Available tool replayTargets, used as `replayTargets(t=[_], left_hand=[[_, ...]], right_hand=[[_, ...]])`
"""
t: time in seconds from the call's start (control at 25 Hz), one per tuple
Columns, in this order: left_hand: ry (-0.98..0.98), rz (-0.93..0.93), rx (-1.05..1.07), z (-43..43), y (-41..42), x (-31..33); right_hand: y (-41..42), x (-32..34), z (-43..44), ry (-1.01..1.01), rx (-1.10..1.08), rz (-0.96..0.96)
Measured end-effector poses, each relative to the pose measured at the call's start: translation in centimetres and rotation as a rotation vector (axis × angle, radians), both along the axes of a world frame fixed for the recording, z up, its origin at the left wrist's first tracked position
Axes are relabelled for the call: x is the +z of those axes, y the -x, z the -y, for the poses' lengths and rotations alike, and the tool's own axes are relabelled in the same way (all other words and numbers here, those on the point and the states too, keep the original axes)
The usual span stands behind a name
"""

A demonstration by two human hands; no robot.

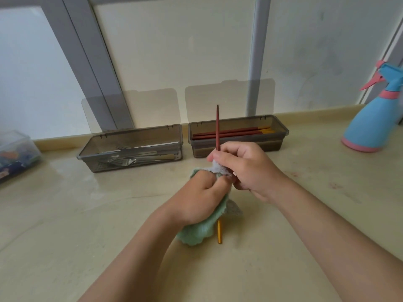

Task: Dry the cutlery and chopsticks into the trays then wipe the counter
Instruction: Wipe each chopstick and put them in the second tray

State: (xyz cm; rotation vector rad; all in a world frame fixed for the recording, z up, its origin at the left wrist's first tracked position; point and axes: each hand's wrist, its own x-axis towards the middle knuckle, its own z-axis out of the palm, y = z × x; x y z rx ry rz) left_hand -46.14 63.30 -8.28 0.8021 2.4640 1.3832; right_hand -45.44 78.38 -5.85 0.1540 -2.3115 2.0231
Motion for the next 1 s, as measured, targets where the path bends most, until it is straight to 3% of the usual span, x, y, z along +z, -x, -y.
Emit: replayTargets(t=[0.08, 0.32, 0.4, 0.48, 0.56, 0.68, 0.8, 0.88, 1.0], left_hand=[[0.065, -0.042, -0.032, -0.4, -0.1, 0.0], [0.221, -0.038, -0.154, -0.7, -0.9, 0.0], [0.22, -0.027, -0.133, -0.5, -0.7, -0.1], [0.18, -0.02, -0.073, -0.3, -0.3, -0.3], [0.153, -0.03, -0.008, -0.3, 0.0, -0.6], [0.129, -0.03, 0.033, -0.3, -0.1, -0.6], [0.09, -0.021, 0.038, -0.1, 0.1, -0.5], [0.05, -0.01, 0.06, -0.1, 0.2, -0.3], [-0.072, 0.057, 0.112, 0.1, 0.2, -0.1]], right_hand=[[0.4, -0.2, -0.3, 0.091, -0.037, 0.051], [3.3, -0.5, -4.3, 0.412, -0.468, 0.109], [3.7, 0.0, -5.5, 0.57, -0.546, 0.012], [4.0, 0.5, -6.3, 0.597, -0.6, -0.176], [4.5, 0.2, -6.9, 0.321, -0.646, -0.372], [5.8, -1.5, -7.3, -0.452, -0.665, -0.586], [7.6, -2.3, -6.2, -0.988, -0.593, -0.542], [8.3, -1.6, -5.3, -1.174, -0.588, -0.42], [8.9, -0.6, -4.5, -1.22, -0.584, -0.256]])
